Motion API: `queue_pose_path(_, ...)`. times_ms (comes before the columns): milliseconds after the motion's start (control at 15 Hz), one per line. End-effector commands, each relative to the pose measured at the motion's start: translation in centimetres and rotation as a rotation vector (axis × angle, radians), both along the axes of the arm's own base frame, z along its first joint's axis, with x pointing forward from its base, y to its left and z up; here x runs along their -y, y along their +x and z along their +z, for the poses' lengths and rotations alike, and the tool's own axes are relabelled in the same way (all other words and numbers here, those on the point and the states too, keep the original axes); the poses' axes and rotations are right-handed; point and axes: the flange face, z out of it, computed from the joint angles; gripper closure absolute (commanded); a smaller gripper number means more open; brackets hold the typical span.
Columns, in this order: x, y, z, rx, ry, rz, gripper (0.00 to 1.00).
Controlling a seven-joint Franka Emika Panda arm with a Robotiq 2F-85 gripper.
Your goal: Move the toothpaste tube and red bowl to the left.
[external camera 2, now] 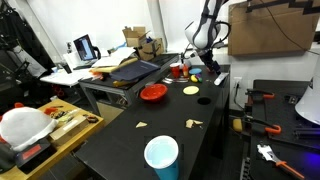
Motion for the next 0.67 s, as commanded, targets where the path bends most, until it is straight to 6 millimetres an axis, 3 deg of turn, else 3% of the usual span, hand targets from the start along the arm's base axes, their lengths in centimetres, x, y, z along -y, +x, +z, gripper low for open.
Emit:
queue_pose_path(0,0.8,0.7,-0.5,-0.004,0.004,0.04,0.0)
queue_pose_path(600,-0.3,-0.7,-0.5,-0.051,0.094,0.15,0.0)
